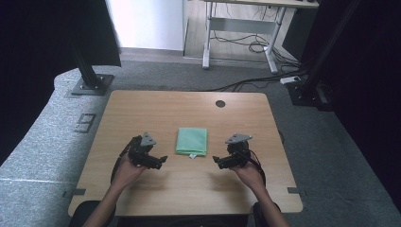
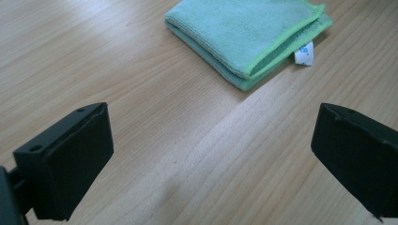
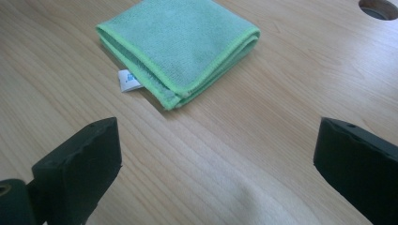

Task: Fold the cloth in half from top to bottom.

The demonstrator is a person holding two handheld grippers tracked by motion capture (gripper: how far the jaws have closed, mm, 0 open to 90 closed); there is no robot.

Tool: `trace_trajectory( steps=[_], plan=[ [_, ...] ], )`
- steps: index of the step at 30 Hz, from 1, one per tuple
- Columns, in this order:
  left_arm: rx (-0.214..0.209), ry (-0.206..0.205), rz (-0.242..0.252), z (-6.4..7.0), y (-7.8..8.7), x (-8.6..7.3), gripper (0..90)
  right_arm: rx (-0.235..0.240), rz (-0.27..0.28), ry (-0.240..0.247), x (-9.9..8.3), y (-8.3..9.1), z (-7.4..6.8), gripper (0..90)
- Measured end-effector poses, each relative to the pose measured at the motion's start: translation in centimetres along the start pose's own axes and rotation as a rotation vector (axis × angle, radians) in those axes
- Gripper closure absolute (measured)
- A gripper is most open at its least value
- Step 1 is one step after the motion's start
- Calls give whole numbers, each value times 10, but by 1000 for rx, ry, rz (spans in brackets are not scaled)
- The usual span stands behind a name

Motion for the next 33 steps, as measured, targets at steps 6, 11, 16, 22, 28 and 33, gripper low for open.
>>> trace_trajectory(
  steps=[6,11,16,22,28,33],
  plan=[
    [2,9,5,-1,7,-9,0,-8,10,-15,-10,12,2,14],
    [8,25,1,-5,11,-20,0,-23,10,-28,-21,19,6,14],
    [15,46,-2,-9,14,-33,0,-34,12,-44,-30,26,10,13],
    [15,59,-17,-9,13,-47,0,-42,3,-57,-41,28,12,8],
    [9,62,-42,-7,8,-60,0,-38,-10,-72,-52,20,11,4],
    [4,65,-59,-5,2,-67,0,-35,-32,-75,-61,12,10,1]
  ],
)
Point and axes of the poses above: each handheld gripper's, and its own axes: y roughly backward along the jaws, x roughly out of its top, z roughly to its right, the point moved 6 cm from there along -y, roughly forward along the jaws, and after that the axes turned 5 degrees about x, right-handed, at the moved point
